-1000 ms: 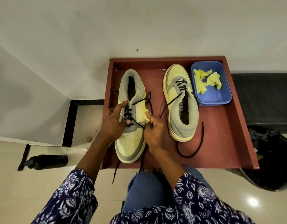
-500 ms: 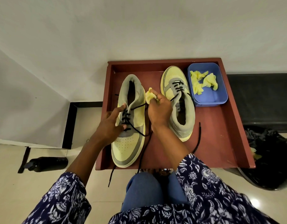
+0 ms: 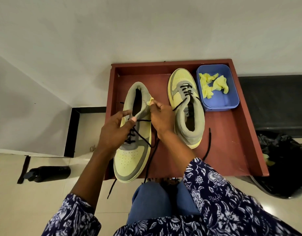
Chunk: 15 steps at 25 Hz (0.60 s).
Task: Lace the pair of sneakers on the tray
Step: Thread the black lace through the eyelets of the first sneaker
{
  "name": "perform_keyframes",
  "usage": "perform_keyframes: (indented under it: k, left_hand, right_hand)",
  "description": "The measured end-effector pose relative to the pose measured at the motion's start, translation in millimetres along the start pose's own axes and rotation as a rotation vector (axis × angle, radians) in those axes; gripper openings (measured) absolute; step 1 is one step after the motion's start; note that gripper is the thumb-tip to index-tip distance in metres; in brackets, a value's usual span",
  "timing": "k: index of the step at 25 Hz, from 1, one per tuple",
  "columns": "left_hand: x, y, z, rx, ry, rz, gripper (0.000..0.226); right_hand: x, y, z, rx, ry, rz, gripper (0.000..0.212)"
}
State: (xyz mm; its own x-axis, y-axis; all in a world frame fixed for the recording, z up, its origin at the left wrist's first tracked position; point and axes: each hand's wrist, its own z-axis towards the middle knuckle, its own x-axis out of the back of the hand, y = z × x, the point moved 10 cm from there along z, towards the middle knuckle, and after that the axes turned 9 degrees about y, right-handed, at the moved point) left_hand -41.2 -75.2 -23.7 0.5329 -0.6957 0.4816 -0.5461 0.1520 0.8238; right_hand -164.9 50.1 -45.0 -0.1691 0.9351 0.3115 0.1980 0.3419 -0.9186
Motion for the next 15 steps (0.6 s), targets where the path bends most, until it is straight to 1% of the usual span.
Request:
perform_keyframes:
  k: [3, 7, 9, 13, 15]
  left_hand:
    - [0, 16, -1, -0.085, 0.126, 0.102, 0.029]
    - [-1, 21, 1, -0.126, 0.169, 0.217, 0.019]
    - [-3, 26, 0, -0.154, 0.181, 0.261, 0.016]
    - [-6, 27, 0, -0.182, 0.178, 0.285, 0.012]
    - [-7, 27, 0, -0.199, 0.176, 0.296, 0.012]
  right_hand:
    - [3, 4, -12, 0.029, 0.015, 0.047, 0.025]
    - [8, -6, -30, 0.181, 0.072, 0.021, 0.019]
    - [10, -8, -31, 0.216, 0.090, 0.012, 0.017]
    - [11, -4, -5, 0.105, 0.124, 0.016, 0.014]
    - [10, -3, 8, 0.051, 0.137, 0.013, 0.020]
